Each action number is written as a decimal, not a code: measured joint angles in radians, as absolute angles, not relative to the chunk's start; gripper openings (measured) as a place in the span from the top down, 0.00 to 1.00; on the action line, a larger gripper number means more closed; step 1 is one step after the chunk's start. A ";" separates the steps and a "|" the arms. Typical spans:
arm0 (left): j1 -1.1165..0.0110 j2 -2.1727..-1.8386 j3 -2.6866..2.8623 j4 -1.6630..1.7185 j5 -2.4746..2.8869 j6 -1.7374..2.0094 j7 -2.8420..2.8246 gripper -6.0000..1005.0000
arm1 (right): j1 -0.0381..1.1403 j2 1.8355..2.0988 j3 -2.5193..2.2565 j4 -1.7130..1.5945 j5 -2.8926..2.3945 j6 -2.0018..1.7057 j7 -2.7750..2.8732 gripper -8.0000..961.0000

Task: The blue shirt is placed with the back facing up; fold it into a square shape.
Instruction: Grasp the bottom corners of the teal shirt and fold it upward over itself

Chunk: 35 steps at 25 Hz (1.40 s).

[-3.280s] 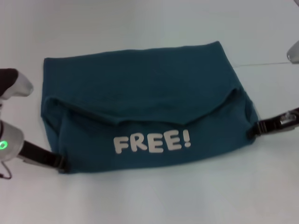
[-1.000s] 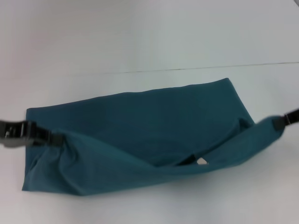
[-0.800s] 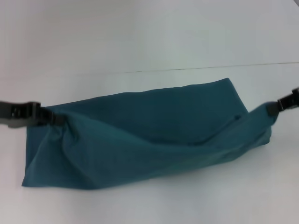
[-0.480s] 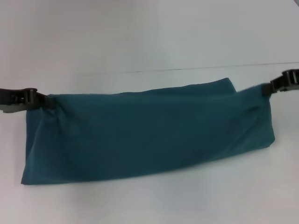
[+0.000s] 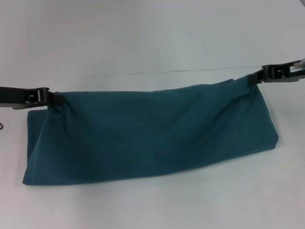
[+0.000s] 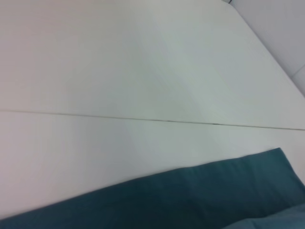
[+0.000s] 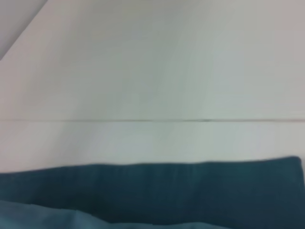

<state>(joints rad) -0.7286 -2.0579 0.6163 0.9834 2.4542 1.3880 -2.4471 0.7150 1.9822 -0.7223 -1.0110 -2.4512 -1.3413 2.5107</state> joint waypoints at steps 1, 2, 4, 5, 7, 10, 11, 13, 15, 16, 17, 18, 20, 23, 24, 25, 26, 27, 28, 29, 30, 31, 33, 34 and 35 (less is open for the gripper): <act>-0.728 -2.062 0.628 0.983 2.454 1.370 -2.447 0.92 | 0.717 1.990 -0.726 -1.005 -2.453 -1.314 2.509 0.93; -0.728 -2.066 0.640 0.983 2.455 1.354 -2.447 0.92 | 0.719 1.994 -0.727 -1.000 -2.455 -1.298 2.509 0.93; -0.728 -2.073 0.661 0.983 2.457 1.322 -2.450 0.92 | 0.724 1.999 -0.735 -0.975 -2.456 -1.254 2.512 0.93; -0.728 -2.077 0.671 0.983 2.459 1.306 -2.453 0.92 | 0.726 2.000 -0.737 -0.963 -2.456 -1.237 2.513 0.93; -0.728 -2.085 0.686 0.982 2.461 1.275 -2.454 0.92 | 0.731 2.001 -0.740 -0.944 -2.456 -1.207 2.511 0.93; -0.728 -2.092 0.717 0.976 2.462 1.218 -2.454 0.91 | 0.734 2.002 -0.758 -0.914 -2.456 -1.156 2.509 0.93; -0.728 -2.093 0.728 0.972 2.462 1.201 -2.453 0.91 | 0.734 2.002 -0.765 -0.906 -2.456 -1.136 2.508 0.93; -0.728 -2.095 0.756 0.960 2.462 1.163 -2.452 0.91 | 0.734 2.006 -0.775 -0.894 -2.456 -1.101 2.508 0.93; -0.728 -2.095 0.776 0.953 2.462 1.130 -2.452 0.91 | 0.732 2.011 -0.777 -0.889 -2.452 -1.067 2.508 0.93; -0.728 -2.096 0.784 0.950 2.462 1.112 -2.451 0.91 | 0.730 2.015 -0.776 -0.886 -2.449 -1.048 2.508 0.93; -0.728 -2.096 0.792 0.947 2.463 1.090 -2.450 0.91 | 0.729 2.017 -0.776 -0.885 -2.447 -1.036 2.508 0.93; -0.727 -2.096 0.798 0.942 2.463 1.072 -2.449 0.91 | 0.729 2.019 -0.776 -0.883 -2.446 -1.024 2.508 0.93; -0.729 -2.097 0.808 0.925 2.463 1.031 -2.448 0.91 | 0.733 2.022 -0.777 -0.870 -2.446 -1.000 2.508 0.93; -0.733 -2.097 0.825 0.904 2.463 0.982 -2.447 0.91 | 0.749 2.025 -0.786 -0.832 -2.446 -0.951 2.508 0.93; -0.733 -2.097 0.825 0.904 2.463 0.982 -2.447 0.91 | 0.749 2.025 -0.786 -0.832 -2.446 -0.951 2.508 0.93; -0.734 -2.098 0.850 0.894 2.464 0.937 -2.446 0.91 | 0.753 2.027 -0.790 -0.824 -2.447 -0.939 2.508 0.93; -0.734 -2.099 0.859 0.890 2.464 0.921 -2.446 0.91 | 0.757 2.029 -0.795 -0.818 -2.448 -0.927 2.508 0.93; -0.734 -2.100 0.866 0.886 2.464 0.909 -2.446 0.91 | 0.761 2.031 -0.800 -0.814 -2.448 -0.919 2.508 0.93; -0.734 -2.100 0.872 0.880 2.464 0.895 -2.446 0.91 | 0.764 2.032 -0.806 -0.812 -2.448 -0.912 2.508 0.93; -0.734 -2.100 0.874 0.878 2.464 0.888 -2.446 0.91 | 0.767 2.032 -0.810 -0.811 -2.448 -0.907 2.508 0.93; -0.734 -2.101 0.875 0.877 2.464 0.879 -2.446 0.91 | 0.769 2.033 -0.811 -0.809 -2.448 -0.900 2.508 0.93; -0.734 -2.102 0.876 0.877 2.464 0.870 -2.446 0.91 | 0.771 2.034 -0.813 -0.808 -2.448 -0.892 2.508 0.93; -0.734 -2.106 0.883 0.875 2.464 0.846 -2.446 0.91 | 0.775 2.035 -0.813 -0.805 -2.448 -0.879 2.511 0.93; -0.733 -2.106 0.885 0.874 2.464 0.839 -2.446 0.91 | 0.778 2.035 -0.814 -0.800 -2.449 -0.871 2.511 0.93; -0.733 -2.107 0.891 0.870 2.464 0.827 -2.445 0.91 | 0.780 2.035 -0.814 -0.794 -2.450 -0.864 2.511 0.93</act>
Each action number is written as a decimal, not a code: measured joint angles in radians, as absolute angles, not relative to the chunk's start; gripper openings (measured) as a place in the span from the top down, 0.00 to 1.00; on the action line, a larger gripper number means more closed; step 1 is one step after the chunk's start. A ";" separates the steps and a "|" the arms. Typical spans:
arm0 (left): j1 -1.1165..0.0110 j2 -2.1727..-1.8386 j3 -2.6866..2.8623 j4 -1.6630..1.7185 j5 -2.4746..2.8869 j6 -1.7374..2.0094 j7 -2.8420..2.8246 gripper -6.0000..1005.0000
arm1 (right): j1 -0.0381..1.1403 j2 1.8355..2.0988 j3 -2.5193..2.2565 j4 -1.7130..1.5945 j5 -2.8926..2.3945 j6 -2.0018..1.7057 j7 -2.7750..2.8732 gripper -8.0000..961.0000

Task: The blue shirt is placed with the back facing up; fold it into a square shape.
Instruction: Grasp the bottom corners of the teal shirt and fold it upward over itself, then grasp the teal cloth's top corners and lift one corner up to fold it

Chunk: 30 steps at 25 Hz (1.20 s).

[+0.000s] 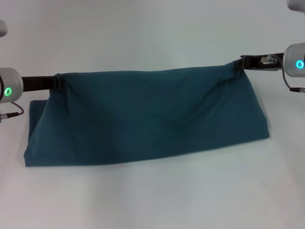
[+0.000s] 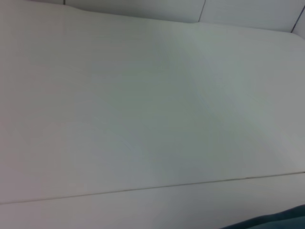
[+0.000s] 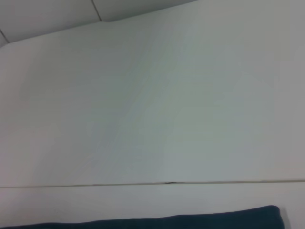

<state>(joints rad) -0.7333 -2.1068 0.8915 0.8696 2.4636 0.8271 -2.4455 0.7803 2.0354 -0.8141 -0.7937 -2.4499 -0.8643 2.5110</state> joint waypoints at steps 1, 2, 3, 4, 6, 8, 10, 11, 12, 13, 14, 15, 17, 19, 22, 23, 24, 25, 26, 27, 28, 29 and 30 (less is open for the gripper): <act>-0.733 -2.108 0.897 0.865 2.464 0.814 -2.445 0.91 | 0.784 2.036 -0.816 -0.785 -2.450 -0.854 2.509 0.93; -0.732 -2.110 0.907 0.857 2.464 0.792 -2.445 0.91 | 0.786 2.037 -0.819 -0.778 -2.451 -0.846 2.508 0.92; -0.731 -2.112 0.914 0.855 2.464 0.779 -2.443 0.91 | 0.788 2.039 -0.826 -0.773 -2.451 -0.832 2.507 0.92; -0.730 -2.114 0.921 0.852 2.464 0.768 -2.439 0.91 | 0.788 2.041 -0.833 -0.770 -2.450 -0.816 2.506 0.92; -0.732 -2.118 0.935 0.841 2.463 0.752 -2.415 0.91 | 0.787 2.046 -0.841 -0.768 -2.450 -0.790 2.503 0.92; -0.734 -2.121 0.937 0.833 2.460 0.744 -2.408 0.91 | 0.785 2.049 -0.847 -0.767 -2.447 -0.771 2.496 0.92; -0.735 -2.129 0.932 0.828 2.457 0.711 -2.417 0.91 | 0.783 2.050 -0.850 -0.767 -2.432 -0.757 2.478 0.92; -0.736 -2.131 0.930 0.826 2.457 0.699 -2.421 0.91 | 0.782 2.051 -0.851 -0.767 -2.427 -0.748 2.473 0.92; -0.738 -2.132 0.928 0.817 2.457 0.679 -2.427 0.89 | 0.782 2.052 -0.852 -0.766 -2.422 -0.735 2.465 0.92; -0.743 -2.131 0.928 0.807 2.456 0.675 -2.429 0.87 | 0.782 2.052 -0.852 -0.766 -2.420 -0.726 2.460 0.92; -0.750 -2.128 0.926 0.792 2.455 0.671 -2.429 0.85 | 0.782 2.053 -0.853 -0.766 -2.420 -0.719 2.457 0.88; -0.758 -2.125 0.925 0.780 2.455 0.670 -2.429 0.83 | 0.783 2.053 -0.853 -0.765 -2.420 -0.712 2.455 0.84; -0.769 -2.123 0.923 0.765 2.457 0.665 -2.428 0.79 | 0.784 2.053 -0.853 -0.765 -2.419 -0.701 2.454 0.76; -0.773 -2.122 0.923 0.760 2.459 0.660 -2.427 0.75 | 0.785 2.053 -0.853 -0.765 -2.419 -0.696 2.454 0.68; -0.774 -2.117 0.922 0.758 2.456 0.657 -2.425 0.69 | 0.784 2.055 -0.853 -0.765 -2.419 -0.697 2.450 0.55; -0.774 -2.114 0.921 0.757 2.455 0.658 -2.426 0.64 | 0.782 2.056 -0.854 -0.765 -2.419 -0.700 2.445 0.50; -0.773 -2.111 0.920 0.757 2.455 0.662 -2.428 0.60 | 0.782 2.056 -0.854 -0.765 -2.419 -0.705 2.440 0.46; -0.772 -2.109 0.920 0.757 2.454 0.668 -2.429 0.56 | 0.780 2.057 -0.854 -0.765 -2.419 -0.710 2.435 0.41; -0.768 -2.107 0.918 0.761 2.454 0.681 -2.430 0.52 | 0.778 2.057 -0.854 -0.766 -2.419 -0.718 2.431 0.36; -0.764 -2.105 0.910 0.770 2.454 0.701 -2.430 0.48 | 0.777 2.057 -0.854 -0.767 -2.419 -0.727 2.429 0.31; -0.760 -2.104 0.901 0.780 2.454 0.726 -2.431 0.44 | 0.776 2.057 -0.854 -0.771 -2.420 -0.739 2.428 0.26; -0.755 -2.104 0.884 0.795 2.454 0.762 -2.431 0.40 | 0.776 2.057 -0.854 -0.777 -2.420 -0.755 2.427 0.21; -0.751 -2.103 0.868 0.807 2.455 0.798 -2.431 0.36 | 0.775 2.057 -0.855 -0.783 -2.421 -0.771 2.426 0.20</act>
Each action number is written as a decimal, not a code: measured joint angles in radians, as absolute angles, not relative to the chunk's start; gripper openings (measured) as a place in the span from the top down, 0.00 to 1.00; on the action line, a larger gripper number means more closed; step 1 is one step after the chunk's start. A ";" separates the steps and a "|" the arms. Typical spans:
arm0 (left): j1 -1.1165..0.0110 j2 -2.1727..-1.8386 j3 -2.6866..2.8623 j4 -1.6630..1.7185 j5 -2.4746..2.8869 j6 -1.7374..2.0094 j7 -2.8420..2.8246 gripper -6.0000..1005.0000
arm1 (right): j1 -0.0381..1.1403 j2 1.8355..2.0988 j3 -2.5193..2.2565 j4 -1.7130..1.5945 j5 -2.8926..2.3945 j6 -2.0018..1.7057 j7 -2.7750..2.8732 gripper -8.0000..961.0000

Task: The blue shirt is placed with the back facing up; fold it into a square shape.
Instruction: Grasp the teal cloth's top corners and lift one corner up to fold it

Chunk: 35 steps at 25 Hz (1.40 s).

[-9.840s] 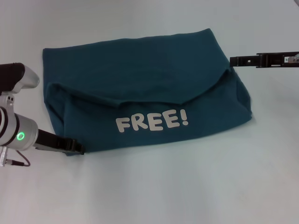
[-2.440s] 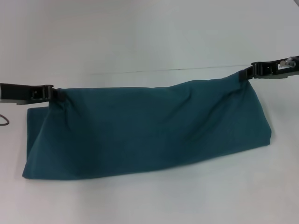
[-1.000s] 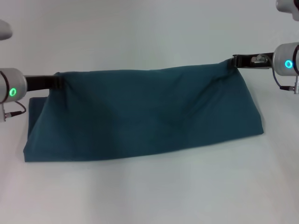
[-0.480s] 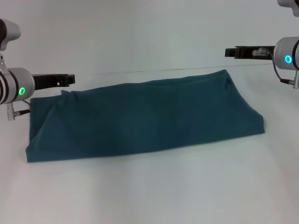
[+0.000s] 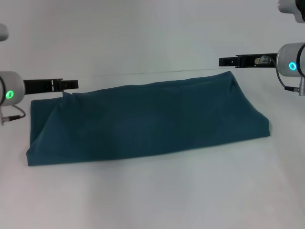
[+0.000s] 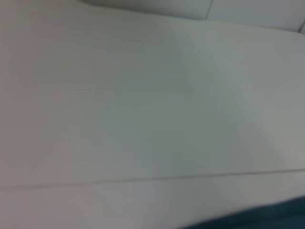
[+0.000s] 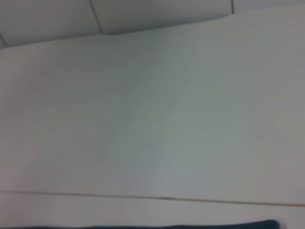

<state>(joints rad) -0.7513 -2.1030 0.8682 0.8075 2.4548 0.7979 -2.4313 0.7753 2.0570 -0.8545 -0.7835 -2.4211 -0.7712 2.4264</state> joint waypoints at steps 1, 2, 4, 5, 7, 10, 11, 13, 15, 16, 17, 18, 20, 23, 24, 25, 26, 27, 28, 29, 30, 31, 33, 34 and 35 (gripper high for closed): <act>-0.743 -2.102 0.846 0.830 2.457 0.850 -2.431 0.32 | 0.775 2.056 -0.854 -0.793 -2.423 -0.791 2.425 0.18; -0.733 -2.101 0.826 0.860 2.459 0.910 -2.435 0.29 | 0.774 2.055 -0.854 -0.804 -2.423 -0.814 2.422 0.16; -0.707 -2.097 0.806 0.925 2.463 1.015 -2.458 0.19 | 0.768 2.055 -0.854 -0.831 -2.425 -0.855 2.417 0.13; -0.691 -2.093 0.803 0.959 2.464 1.066 -2.478 0.13 | 0.761 2.057 -0.854 -0.850 -2.425 -0.875 2.415 0.11; -0.650 -2.080 0.801 1.045 2.465 1.190 -2.551 0.07 | 0.750 2.060 -0.854 -0.884 -2.425 -0.908 2.416 0.08; -0.603 -2.064 0.799 1.128 2.468 1.305 -2.625 0.07 | 0.735 2.062 -0.850 -0.928 -2.425 -0.957 2.425 0.03; -0.585 -2.061 0.799 1.153 2.471 1.341 -2.649 0.07 | 0.731 2.062 -0.848 -0.939 -2.425 -0.969 2.430 0.03; -0.561 -2.061 0.795 1.177 2.476 1.373 -2.672 0.07 | 0.724 2.062 -0.846 -0.961 -2.425 -0.992 2.442 0.03; -0.542 -2.064 0.788 1.180 2.495 1.393 -2.690 0.07 | 0.718 2.062 -0.846 -0.980 -2.425 -1.007 2.452 0.03; -0.538 -2.065 0.787 1.175 2.507 1.397 -2.697 0.07 | 0.715 2.062 -0.847 -0.989 -2.425 -1.011 2.456 0.03; -0.535 -2.066 0.787 1.164 2.529 1.402 -2.708 0.07 | 0.712 2.062 -0.848 -0.995 -2.425 -1.013 2.460 0.03; -0.535 -2.066 0.787 1.157 2.542 1.406 -2.715 0.07 | 0.711 2.062 -0.850 -1.000 -2.425 -1.015 2.462 0.03; -0.535 -2.068 0.787 1.142 2.558 1.412 -2.725 0.07 | 0.710 2.064 -0.852 -1.002 -2.425 -1.014 2.460 0.04; -0.535 -2.074 0.787 1.137 2.559 1.409 -2.736 0.07 | 0.710 2.066 -0.853 -1.002 -2.425 -1.009 2.453 0.04; -0.535 -2.076 0.787 1.135 2.559 1.407 -2.740 0.07 | 0.710 2.066 -0.853 -1.002 -2.425 -1.008 2.451 0.04; -0.536 -2.077 0.787 1.134 2.559 1.406 -2.745 0.07 | 0.711 2.066 -0.854 -1.003 -2.426 -1.008 2.450 0.04; -0.537 -2.078 0.787 1.134 2.559 1.406 -2.749 0.07 | 0.711 2.066 -0.854 -1.005 -2.426 -1.008 2.449 0.04; -0.537 -2.079 0.787 1.132 2.559 1.406 -2.755 0.07 | 0.711 2.066 -0.854 -1.009 -2.426 -1.010 2.448 0.04; -0.538 -2.080 0.787 1.129 2.559 1.406 -2.760 0.07 | 0.711 2.066 -0.854 -1.011 -2.426 -1.011 2.448 0.04; -0.539 -2.080 0.787 1.125 2.559 1.407 -2.765 0.07 | 0.711 2.066 -0.854 -1.012 -2.426 -1.012 2.447 0.04; -0.540 -2.080 0.787 1.123 2.559 1.407 -2.768 0.07 | 0.710 2.065 -0.854 -1.012 -2.426 -1.012 2.446 0.04; -0.541 -2.080 0.787 1.118 2.559 1.407 -2.774 0.07 | 0.710 2.064 -0.854 -1.012 -2.426 -1.012 2.445 0.04; -0.543 -2.081 0.786 1.114 2.559 1.407 -2.784 0.07 | 0.710 2.063 -0.854 -1.013 -2.427 -1.012 2.439 0.04; -0.543 -2.081 0.786 1.112 2.557 1.406 -2.792 0.07 | 0.710 2.062 -0.854 -1.013 -2.427 -1.012 2.437 0.04; -0.544 -2.082 0.785 1.109 2.556 1.406 -2.797 0.07 | 0.710 2.062 -0.854 -1.013 -2.427 -1.012 2.433 0.04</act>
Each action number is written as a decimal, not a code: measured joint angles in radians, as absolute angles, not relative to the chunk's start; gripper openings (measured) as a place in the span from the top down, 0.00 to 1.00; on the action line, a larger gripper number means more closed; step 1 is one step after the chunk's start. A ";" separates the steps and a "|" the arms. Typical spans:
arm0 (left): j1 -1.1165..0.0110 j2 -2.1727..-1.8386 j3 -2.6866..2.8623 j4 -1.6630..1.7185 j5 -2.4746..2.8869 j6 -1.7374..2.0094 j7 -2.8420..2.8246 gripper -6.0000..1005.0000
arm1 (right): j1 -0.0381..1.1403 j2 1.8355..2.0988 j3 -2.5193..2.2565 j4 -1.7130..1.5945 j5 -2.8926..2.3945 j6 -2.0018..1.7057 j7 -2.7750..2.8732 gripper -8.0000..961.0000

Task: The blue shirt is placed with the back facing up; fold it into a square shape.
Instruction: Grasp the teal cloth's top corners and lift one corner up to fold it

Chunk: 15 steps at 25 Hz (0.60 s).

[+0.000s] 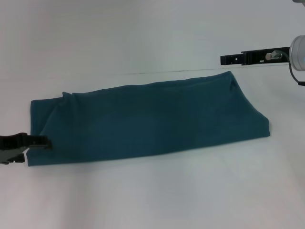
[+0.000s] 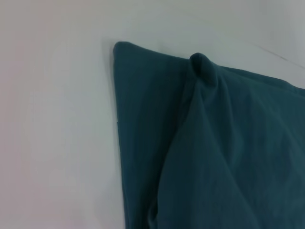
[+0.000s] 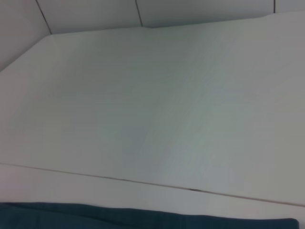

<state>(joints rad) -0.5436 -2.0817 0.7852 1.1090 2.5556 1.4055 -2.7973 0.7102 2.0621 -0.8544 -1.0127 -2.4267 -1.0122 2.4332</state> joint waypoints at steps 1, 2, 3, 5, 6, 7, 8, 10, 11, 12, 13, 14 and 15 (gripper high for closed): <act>-0.544 -2.082 0.785 1.105 2.553 1.405 -2.802 0.07 | 0.710 2.062 -0.854 -1.013 -2.427 -1.012 2.431 0.04; -0.546 -2.082 0.785 1.100 2.551 1.405 -2.807 0.07 | 0.710 2.062 -0.854 -1.013 -2.427 -1.011 2.429 0.04; -0.548 -2.081 0.784 1.097 2.551 1.405 -2.811 0.07 | 0.710 2.062 -0.854 -1.013 -2.427 -1.010 2.429 0.04; -0.550 -2.081 0.783 1.091 2.553 1.402 -2.818 0.07 | 0.710 2.062 -0.854 -1.013 -2.427 -1.009 2.426 0.04; -0.551 -2.081 0.781 1.087 2.555 1.399 -2.821 0.07 | 0.710 2.062 -0.854 -1.013 -2.427 -1.009 2.424 0.04; -0.552 -2.081 0.777 1.080 2.556 1.392 -2.823 0.07 | 0.711 2.062 -0.854 -1.013 -2.427 -1.009 2.421 0.04; -0.553 -2.080 0.774 1.074 2.557 1.385 -2.825 0.07 | 0.711 2.063 -0.854 -1.014 -2.427 -1.009 2.420 0.04; -0.553 -2.078 0.771 1.064 2.561 1.369 -2.827 0.07 | 0.712 2.064 -0.854 -1.014 -2.427 -1.010 2.416 0.04; -0.554 -2.077 0.770 1.059 2.563 1.361 -2.827 0.07 | 0.713 2.064 -0.854 -1.014 -2.427 -1.010 2.415 0.04; -0.553 -2.076 0.769 1.051 2.567 1.350 -2.828 0.07 | 0.713 2.064 -0.854 -1.014 -2.427 -1.010 2.414 0.04; -0.553 -2.075 0.767 1.043 2.569 1.342 -2.828 0.07 | 0.713 2.065 -0.854 -1.014 -2.427 -1.010 2.413 0.04; -0.553 -2.075 0.765 1.036 2.570 1.336 -2.829 0.07 | 0.713 2.065 -0.854 -1.014 -2.427 -1.010 2.413 0.04; -0.553 -2.073 0.762 1.027 2.571 1.330 -2.829 0.07 | 0.713 2.065 -0.854 -1.014 -2.427 -1.010 2.413 0.04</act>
<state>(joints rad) -0.5534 -2.0733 0.7625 1.0266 2.5706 1.3305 -2.8286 0.7131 2.0652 -0.8544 -1.0140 -2.4267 -1.0096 2.4127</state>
